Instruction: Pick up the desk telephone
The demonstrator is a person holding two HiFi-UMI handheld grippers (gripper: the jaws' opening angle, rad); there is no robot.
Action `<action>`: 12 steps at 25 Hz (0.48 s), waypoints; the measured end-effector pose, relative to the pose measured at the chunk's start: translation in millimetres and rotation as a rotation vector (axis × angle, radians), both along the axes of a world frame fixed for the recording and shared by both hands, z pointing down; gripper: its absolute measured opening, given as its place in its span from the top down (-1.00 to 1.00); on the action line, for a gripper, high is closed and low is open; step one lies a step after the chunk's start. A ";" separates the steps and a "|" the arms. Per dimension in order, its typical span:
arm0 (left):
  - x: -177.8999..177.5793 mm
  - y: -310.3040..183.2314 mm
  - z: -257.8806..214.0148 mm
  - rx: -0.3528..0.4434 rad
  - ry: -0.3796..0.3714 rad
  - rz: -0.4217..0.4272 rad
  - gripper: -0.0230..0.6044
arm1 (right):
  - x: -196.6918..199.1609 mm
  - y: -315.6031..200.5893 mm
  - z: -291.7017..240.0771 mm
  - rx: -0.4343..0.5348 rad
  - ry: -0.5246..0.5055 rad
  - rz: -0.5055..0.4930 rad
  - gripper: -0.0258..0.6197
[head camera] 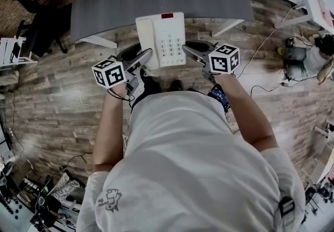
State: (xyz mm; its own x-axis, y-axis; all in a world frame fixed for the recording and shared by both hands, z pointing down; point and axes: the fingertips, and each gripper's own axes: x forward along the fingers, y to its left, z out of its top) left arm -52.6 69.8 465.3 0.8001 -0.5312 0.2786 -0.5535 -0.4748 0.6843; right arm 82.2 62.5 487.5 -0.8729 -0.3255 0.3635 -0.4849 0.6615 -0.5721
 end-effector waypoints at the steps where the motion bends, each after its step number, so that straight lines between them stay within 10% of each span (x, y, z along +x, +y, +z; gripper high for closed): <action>1: 2.8 2.8 -0.7 0.000 -0.001 -0.007 0.03 | 2.8 2.2 -0.2 -0.001 0.000 -0.003 0.69; 12: 18.4 17.5 -0.5 0.008 0.003 -0.049 0.03 | 18.4 13.8 0.0 0.000 -0.015 -0.022 0.69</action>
State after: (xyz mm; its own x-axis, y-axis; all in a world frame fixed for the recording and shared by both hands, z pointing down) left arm -34.2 87.3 464.8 0.7738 -0.5720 0.2722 -0.5744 -0.4523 0.6823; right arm 100.5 76.3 487.4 -0.8854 -0.3058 0.3501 -0.4612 0.6718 -0.5796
